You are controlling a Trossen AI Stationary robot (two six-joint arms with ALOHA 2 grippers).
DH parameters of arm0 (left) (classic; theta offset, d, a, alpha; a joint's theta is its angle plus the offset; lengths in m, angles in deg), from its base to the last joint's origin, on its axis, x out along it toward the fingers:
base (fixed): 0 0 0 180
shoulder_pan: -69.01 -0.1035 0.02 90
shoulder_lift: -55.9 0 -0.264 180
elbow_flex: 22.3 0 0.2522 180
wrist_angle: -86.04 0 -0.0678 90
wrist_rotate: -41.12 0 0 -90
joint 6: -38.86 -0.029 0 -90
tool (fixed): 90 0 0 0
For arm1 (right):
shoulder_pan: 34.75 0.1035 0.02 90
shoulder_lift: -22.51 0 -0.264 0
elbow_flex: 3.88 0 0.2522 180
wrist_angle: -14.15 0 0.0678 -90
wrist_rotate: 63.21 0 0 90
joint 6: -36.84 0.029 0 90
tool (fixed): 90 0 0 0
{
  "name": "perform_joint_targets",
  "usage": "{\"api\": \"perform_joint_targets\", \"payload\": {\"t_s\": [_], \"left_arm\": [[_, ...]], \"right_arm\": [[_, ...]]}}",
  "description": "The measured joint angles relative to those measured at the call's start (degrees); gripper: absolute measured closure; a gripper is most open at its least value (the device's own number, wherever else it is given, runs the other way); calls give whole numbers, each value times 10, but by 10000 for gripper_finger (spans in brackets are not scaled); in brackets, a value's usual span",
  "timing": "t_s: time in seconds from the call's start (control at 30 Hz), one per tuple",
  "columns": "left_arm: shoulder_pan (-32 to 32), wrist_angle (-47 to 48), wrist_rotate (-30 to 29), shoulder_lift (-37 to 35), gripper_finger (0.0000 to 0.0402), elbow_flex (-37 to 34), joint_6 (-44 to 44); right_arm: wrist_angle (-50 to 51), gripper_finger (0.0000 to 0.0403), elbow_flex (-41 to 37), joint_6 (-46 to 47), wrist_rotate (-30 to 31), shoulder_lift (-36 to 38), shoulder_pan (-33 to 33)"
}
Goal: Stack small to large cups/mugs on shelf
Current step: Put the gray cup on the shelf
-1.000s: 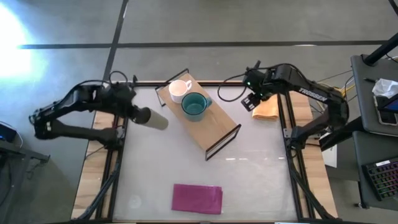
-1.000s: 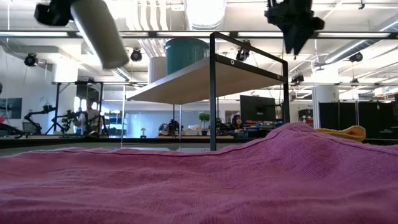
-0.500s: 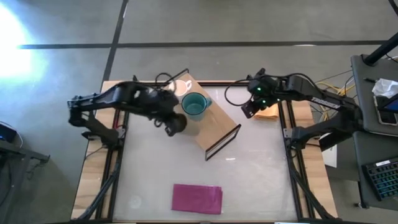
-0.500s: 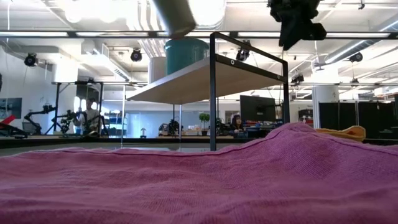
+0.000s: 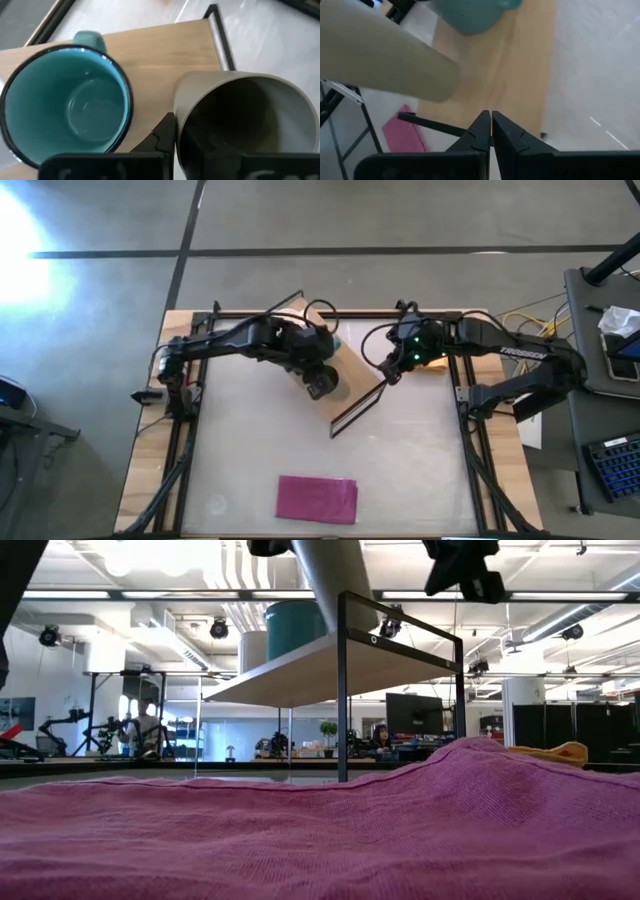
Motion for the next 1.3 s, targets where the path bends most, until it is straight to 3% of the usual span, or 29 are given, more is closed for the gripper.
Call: {"api": "perform_joint_targets", "payload": {"t_s": [0.4,0.83,1.3], "left_arm": [[-7,-8,16,25,402,11,-8],[-18,-22,16,26,400,3,0],[-18,-54,31,26,331,3,-12]], "right_arm": [[-70,394,-1,6,-5,-69,40],[-92,394,-1,6,-18,-90,52],[-119,394,-23,12,-13,-90,56]]}}
